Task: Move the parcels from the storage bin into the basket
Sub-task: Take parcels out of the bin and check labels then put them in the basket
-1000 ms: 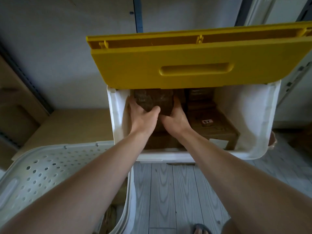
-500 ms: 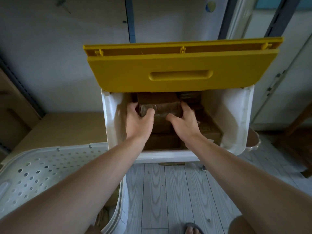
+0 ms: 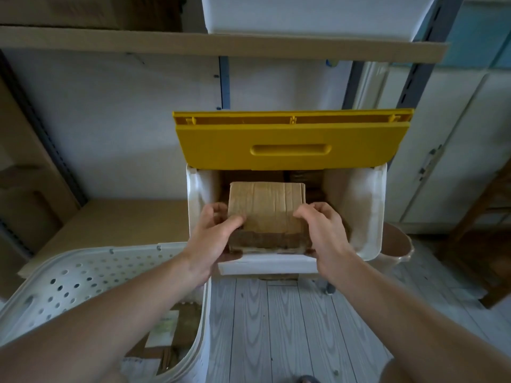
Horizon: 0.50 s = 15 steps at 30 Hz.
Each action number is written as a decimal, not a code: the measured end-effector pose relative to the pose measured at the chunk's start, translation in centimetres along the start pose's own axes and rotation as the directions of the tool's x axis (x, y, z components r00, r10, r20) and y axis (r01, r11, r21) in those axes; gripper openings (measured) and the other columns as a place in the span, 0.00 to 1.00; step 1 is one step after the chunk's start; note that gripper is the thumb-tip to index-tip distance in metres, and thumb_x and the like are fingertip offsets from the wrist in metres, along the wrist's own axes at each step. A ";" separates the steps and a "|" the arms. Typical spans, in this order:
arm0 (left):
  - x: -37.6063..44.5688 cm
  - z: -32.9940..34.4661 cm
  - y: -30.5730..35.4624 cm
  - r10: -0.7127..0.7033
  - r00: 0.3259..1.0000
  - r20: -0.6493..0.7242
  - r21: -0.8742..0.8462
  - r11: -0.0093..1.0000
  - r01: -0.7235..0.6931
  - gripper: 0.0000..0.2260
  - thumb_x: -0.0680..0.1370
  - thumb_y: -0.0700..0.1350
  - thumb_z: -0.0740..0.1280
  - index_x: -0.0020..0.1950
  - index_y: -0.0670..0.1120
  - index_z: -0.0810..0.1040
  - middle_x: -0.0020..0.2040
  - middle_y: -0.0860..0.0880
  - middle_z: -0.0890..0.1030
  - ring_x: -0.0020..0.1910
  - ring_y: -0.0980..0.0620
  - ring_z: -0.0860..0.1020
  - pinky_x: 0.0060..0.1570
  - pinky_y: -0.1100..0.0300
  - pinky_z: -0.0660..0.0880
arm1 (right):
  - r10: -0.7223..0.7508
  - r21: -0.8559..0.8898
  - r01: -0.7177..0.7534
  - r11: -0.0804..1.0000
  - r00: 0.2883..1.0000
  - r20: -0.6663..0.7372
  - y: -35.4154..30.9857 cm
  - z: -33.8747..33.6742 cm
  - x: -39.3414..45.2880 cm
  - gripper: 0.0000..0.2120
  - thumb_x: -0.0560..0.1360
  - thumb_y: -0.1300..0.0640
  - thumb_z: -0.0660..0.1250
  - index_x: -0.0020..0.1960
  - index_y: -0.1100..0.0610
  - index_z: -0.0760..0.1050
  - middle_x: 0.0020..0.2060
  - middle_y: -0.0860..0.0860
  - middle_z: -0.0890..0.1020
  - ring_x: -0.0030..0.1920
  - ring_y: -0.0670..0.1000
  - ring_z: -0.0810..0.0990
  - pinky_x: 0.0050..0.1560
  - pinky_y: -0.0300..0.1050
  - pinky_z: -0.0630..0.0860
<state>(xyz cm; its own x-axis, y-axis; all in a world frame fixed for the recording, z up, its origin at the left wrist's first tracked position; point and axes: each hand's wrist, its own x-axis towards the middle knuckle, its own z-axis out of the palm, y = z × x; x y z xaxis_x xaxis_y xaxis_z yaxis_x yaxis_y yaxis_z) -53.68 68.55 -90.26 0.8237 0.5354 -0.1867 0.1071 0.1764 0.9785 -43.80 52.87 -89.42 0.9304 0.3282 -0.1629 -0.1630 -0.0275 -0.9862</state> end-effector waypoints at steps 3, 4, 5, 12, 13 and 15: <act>-1.8 -1.7 0.7 0.065 0.986 0.155 -0.024 0.998 -0.062 0.25 0.76 0.46 0.73 0.68 0.59 0.67 0.54 0.49 0.84 0.54 0.45 0.83 0.54 0.39 0.79 | -0.044 0.029 0.043 0.999 0.998 0.033 -0.4 0.3 -1.5 0.19 0.60 0.49 0.70 0.49 0.51 0.75 0.49 0.56 0.79 0.53 0.60 0.78 0.60 0.64 0.76; -2.3 -2.2 0.7 0.078 0.977 0.199 -0.016 0.997 -0.076 0.29 0.74 0.47 0.75 0.69 0.62 0.65 0.51 0.52 0.85 0.54 0.45 0.83 0.53 0.40 0.80 | -0.062 0.027 0.061 0.998 0.997 0.046 -0.6 0.7 -2.0 0.20 0.61 0.50 0.69 0.52 0.51 0.75 0.51 0.57 0.80 0.55 0.60 0.79 0.61 0.65 0.76; -2.8 -2.7 0.8 0.087 0.970 0.226 -0.005 0.996 -0.088 0.32 0.72 0.48 0.76 0.69 0.65 0.64 0.50 0.54 0.85 0.55 0.45 0.83 0.53 0.40 0.81 | -0.077 0.023 0.076 0.997 0.995 0.060 -0.7 0.9 -2.2 0.22 0.62 0.50 0.68 0.56 0.50 0.75 0.53 0.57 0.80 0.56 0.60 0.79 0.62 0.66 0.76; -4.8 -6.2 1.8 0.255 0.963 0.089 -0.060 0.966 -0.250 0.28 0.73 0.45 0.70 0.70 0.60 0.67 0.55 0.52 0.84 0.57 0.50 0.82 0.62 0.44 0.78 | -0.005 0.086 -0.019 0.996 0.965 0.260 -0.6 4.6 -2.5 0.29 0.67 0.45 0.71 0.68 0.47 0.73 0.60 0.53 0.81 0.62 0.56 0.79 0.64 0.60 0.77; -5.0 -6.8 1.9 0.269 0.962 0.054 -0.059 0.962 -0.266 0.26 0.75 0.44 0.68 0.72 0.59 0.67 0.57 0.51 0.83 0.59 0.50 0.81 0.63 0.43 0.77 | -0.004 0.109 -0.029 0.994 0.956 0.294 -0.6 5.6 -2.5 0.25 0.71 0.44 0.70 0.67 0.49 0.76 0.60 0.53 0.82 0.62 0.56 0.80 0.63 0.58 0.77; -5.4 -8.2 2.0 0.291 0.957 -0.006 -0.034 0.956 -0.291 0.20 0.82 0.42 0.62 0.70 0.61 0.68 0.60 0.52 0.81 0.62 0.50 0.79 0.65 0.44 0.76 | -0.013 0.164 -0.044 0.986 0.943 0.333 -0.8 7.3 -2.3 0.15 0.80 0.46 0.62 0.60 0.52 0.81 0.56 0.53 0.85 0.59 0.54 0.82 0.61 0.54 0.77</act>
<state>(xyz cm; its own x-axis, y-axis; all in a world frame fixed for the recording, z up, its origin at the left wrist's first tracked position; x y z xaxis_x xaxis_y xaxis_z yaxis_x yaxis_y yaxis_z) -62.50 72.82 -88.01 0.8157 0.5688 0.1054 -0.1560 0.0409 0.9869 -48.21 59.07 -88.07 0.7703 0.6240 -0.1313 -0.2552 0.1130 -0.9603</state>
